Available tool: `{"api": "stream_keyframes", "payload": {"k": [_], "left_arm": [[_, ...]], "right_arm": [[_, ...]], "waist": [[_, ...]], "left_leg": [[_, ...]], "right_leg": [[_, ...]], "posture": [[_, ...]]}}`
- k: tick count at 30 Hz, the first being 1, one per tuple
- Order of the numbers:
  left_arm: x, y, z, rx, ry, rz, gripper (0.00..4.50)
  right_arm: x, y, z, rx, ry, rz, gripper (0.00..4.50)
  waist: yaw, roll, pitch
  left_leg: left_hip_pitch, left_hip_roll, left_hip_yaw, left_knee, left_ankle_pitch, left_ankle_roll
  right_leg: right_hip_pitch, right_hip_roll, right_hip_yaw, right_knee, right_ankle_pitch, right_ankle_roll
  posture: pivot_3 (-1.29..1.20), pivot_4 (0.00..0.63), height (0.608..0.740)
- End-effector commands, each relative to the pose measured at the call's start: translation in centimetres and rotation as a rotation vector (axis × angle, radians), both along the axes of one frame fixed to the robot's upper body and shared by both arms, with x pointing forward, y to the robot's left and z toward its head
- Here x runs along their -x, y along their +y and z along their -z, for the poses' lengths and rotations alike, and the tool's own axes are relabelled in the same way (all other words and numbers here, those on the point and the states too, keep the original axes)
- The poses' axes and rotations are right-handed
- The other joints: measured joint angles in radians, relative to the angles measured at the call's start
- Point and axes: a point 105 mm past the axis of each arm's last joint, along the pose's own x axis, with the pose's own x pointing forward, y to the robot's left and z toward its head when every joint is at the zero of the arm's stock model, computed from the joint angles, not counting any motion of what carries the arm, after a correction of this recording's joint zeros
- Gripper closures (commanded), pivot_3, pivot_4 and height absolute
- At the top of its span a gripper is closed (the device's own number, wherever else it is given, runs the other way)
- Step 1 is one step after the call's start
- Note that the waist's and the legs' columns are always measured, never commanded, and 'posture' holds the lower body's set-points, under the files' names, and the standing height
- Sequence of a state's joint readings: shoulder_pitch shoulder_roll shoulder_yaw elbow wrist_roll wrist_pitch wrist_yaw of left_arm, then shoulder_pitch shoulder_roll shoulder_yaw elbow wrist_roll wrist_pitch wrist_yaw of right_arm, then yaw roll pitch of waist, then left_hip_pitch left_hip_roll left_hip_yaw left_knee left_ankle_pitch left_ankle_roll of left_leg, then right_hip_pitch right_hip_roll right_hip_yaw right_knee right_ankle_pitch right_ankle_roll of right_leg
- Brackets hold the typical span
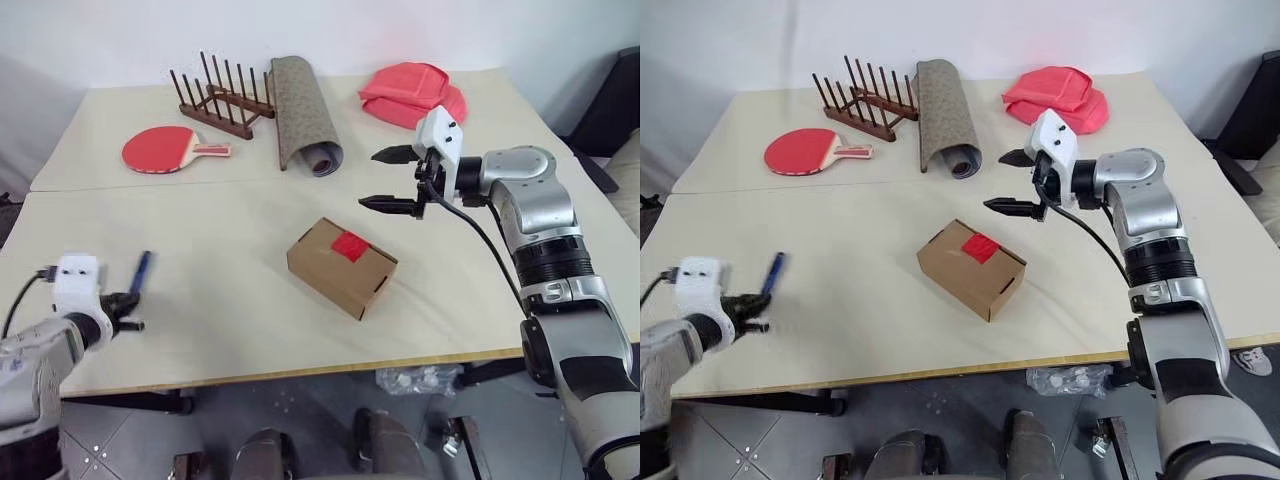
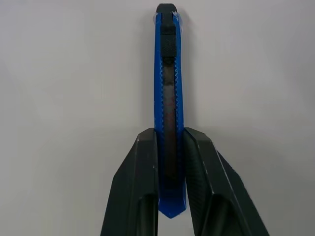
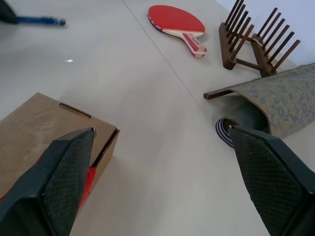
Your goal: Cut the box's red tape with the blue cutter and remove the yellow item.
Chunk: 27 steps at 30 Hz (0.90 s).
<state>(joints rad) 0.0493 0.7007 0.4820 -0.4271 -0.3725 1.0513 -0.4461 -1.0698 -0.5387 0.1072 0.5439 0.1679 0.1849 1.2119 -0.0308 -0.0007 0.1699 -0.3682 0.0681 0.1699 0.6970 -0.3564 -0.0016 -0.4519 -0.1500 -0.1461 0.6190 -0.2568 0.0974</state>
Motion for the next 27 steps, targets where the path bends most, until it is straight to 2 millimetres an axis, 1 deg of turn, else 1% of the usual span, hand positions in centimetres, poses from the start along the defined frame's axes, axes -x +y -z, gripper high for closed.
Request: {"api": "stream_keyframes", "payload": {"k": [1, 4, 5, 7, 9, 11, 13, 14, 15, 17, 21, 23, 25, 27], "left_arm": [[1.4, -3.5, -1.4, -0.022, -0.046, 0.295, 4.08], [1.8, -4.4, -1.6, -0.075, -0.064, 0.427, 4.08], [1.8, -4.6, -1.5, -0.113, -0.067, 0.481, 4.08], [2.0, -5.5, -1.1, -0.213, -0.062, 0.629, 4.08], [2.0, -6.2, -0.3, -0.284, -0.043, 0.734, 4.08], [1.9, -6.5, 0.2, -0.315, -0.039, 0.782, 4.08], [1.7, -7.3, 0.5, -0.322, -0.045, 0.832, 4.08], [1.5, -7.8, 0.4, -0.323, -0.062, 0.863, 4.08], [1.4, -8.1, 0.2, -0.324, -0.075, 0.884, 4.08], [1.1, -8.6, -0.3, -0.328, -0.116, 0.921, 4.08], [1.3, -10.0, -0.6, -0.379, -0.168, 1.111, 4.08], [1.1, -10.4, -0.7, -0.404, -0.203, 1.159, 4.08], [0.8, -10.4, -0.4, -0.428, -0.201, 1.192, 4.08], [0.8, -10.4, 0.1, -0.454, -0.187, 1.244, 4.08]], "right_arm": [[1.1, 0.5, -1.3, -0.014, -0.038, -0.053, 0.00], [1.7, 1.4, -1.2, -0.003, -0.028, -0.080, 0.00], [2.1, 2.0, -1.0, 0.011, -0.024, -0.098, 0.00], [3.9, 4.1, -0.4, 0.052, -0.005, -0.171, 0.00], [5.7, 6.1, 0.5, 0.103, 0.021, -0.200, 0.00], [7.1, 7.2, 0.9, 0.135, 0.025, -0.223, 0.00], [9.9, 8.7, 2.2, 0.181, 0.059, -0.329, 0.00], [11.0, 9.3, 2.4, 0.169, 0.055, -0.362, 0.00], [11.6, 9.6, 2.4, 0.156, 0.051, -0.376, 0.00], [11.9, 9.9, 2.4, 0.127, 0.037, -0.363, 0.00], [13.4, 10.2, 3.4, 0.175, -0.016, -0.386, 0.00], [14.1, 10.5, 3.7, 0.186, -0.006, -0.407, 0.00], [14.5, 10.8, 4.0, 0.197, 0.005, -0.413, 0.00], [14.3, 11.1, 4.3, 0.209, 0.011, -0.400, 0.00]], "waist": [[0.001, 0.000, 0.001], [0.002, -0.001, 0.002], [0.000, -0.001, 0.002], [0.000, 0.000, 0.002], [0.000, 0.000, 0.002], [-0.004, 0.000, 0.002], [-0.001, -0.001, 0.002], [0.000, 0.000, 0.002], [0.002, -0.001, 0.002], [0.004, -0.001, 0.002], [0.005, -0.003, 0.002], [0.003, -0.003, 0.002], [-0.001, -0.003, 0.002], [-0.002, -0.003, 0.002]], "left_leg": [[-0.001, 0.000, 0.000, 0.000, 0.000, 0.000], [-0.002, 0.000, 0.001, 0.000, 0.000, 0.000], [-0.002, 0.000, 0.001, 0.000, 0.000, 0.000], [-0.002, 0.000, 0.003, 0.000, 0.000, 0.001], [-0.003, 0.001, 0.005, -0.001, 0.000, 0.000], [-0.003, 0.001, 0.007, -0.003, 0.000, 0.000], [-0.004, 0.001, 0.008, -0.003, 0.000, 0.000], [-0.004, 0.001, 0.008, -0.003, -0.001, 0.000], [-0.004, 0.000, 0.008, -0.003, -0.001, 0.001], [-0.004, 0.000, 0.009, -0.003, -0.001, 0.001], [-0.005, 0.000, 0.009, 0.000, -0.002, 0.002], [-0.005, 0.000, 0.010, 0.000, -0.002, 0.002], [-0.005, 0.000, 0.010, 0.000, -0.002, 0.002], [-0.004, 0.000, 0.012, -0.001, -0.002, 0.002]], "right_leg": [[-0.001, 0.000, 0.000, 0.000, 0.000, -0.001], [-0.002, 0.001, 0.000, -0.001, -0.001, -0.002], [-0.003, 0.001, 0.001, -0.001, -0.001, -0.002], [-0.004, 0.001, 0.002, 0.000, -0.001, -0.002], [-0.007, 0.001, 0.003, 0.001, -0.001, -0.002], [-0.010, 0.001, 0.003, 0.002, -0.001, -0.002], [-0.012, 0.001, 0.003, 0.001, -0.001, -0.003], [-0.012, 0.001, 0.003, 0.001, -0.001, -0.003], [-0.012, 0.001, 0.003, 0.001, -0.001, -0.003], [-0.011, 0.001, 0.002, 0.001, -0.001, -0.002], [-0.011, 0.001, 0.001, 0.000, -0.001, -0.002], [-0.011, 0.001, 0.001, 0.000, -0.001, -0.002], [-0.011, 0.001, 0.001, 0.001, -0.001, -0.002], [-0.011, 0.002, 0.001, 0.001, -0.001, -0.002]], "posture": [[0.00, 0.150, 0.740], [0.00, 0.150, 0.740], [0.00, 0.150, 0.740], [0.00, 0.150, 0.740], [0.00, 0.150, 0.740], [0.00, 0.150, 0.740], [0.00, 0.150, 0.740], [0.00, 0.150, 0.740], [0.00, 0.150, 0.740], [0.00, 0.150, 0.740], [0.00, 0.150, 0.740], [0.00, 0.150, 0.740], [0.00, 0.150, 0.740], [0.00, 0.150, 0.740]]}}
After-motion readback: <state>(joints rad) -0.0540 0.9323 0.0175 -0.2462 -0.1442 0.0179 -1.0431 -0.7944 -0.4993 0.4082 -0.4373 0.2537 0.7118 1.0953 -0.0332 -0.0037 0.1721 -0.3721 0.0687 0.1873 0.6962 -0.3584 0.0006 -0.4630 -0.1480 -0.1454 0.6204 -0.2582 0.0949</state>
